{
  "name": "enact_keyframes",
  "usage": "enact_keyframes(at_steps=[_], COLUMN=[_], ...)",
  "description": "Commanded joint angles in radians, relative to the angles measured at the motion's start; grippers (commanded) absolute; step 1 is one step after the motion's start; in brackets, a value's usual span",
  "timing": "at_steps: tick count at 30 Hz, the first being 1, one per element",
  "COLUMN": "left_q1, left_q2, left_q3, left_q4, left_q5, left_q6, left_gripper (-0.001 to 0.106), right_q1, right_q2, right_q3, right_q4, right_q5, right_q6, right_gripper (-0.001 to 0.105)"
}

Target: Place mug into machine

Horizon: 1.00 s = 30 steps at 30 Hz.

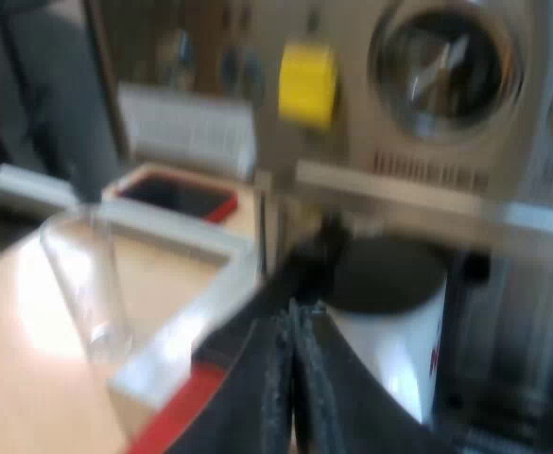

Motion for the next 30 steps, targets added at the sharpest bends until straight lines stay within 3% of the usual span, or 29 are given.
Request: enact_keyframes(at_steps=[1,9,11,21,30], left_q1=[0.0,0.0,0.0,0.0,0.0], left_q2=[-0.009,-0.009,-0.009,-0.009,-0.009], left_q3=[-0.029,-0.061,-0.074,-0.084,-0.084], left_q4=[0.002,0.045,0.06,0.063,0.063], left_q5=[-0.004,-0.001,-0.001,0.004,0.004], left_q6=[0.0,0.0,0.0,0.0,0.0], left_gripper=[0.098,0.098,0.098,0.098,0.098], right_q1=[-0.001,-0.027,-0.069,-0.129,-0.172], right_q2=[0.023,0.151,0.21,0.327,0.364], right_q3=[-0.06,-0.197,-0.264,-0.378,-0.392], right_q4=[-0.004,0.006,0.006,0.021,0.021], right_q5=[0.032,0.032,-0.009,-0.037,0.112], right_q6=[-0.004,-0.019,-0.019,-0.019,-0.046], right_gripper=[0.0,0.0,0.0,0.0,0.0])
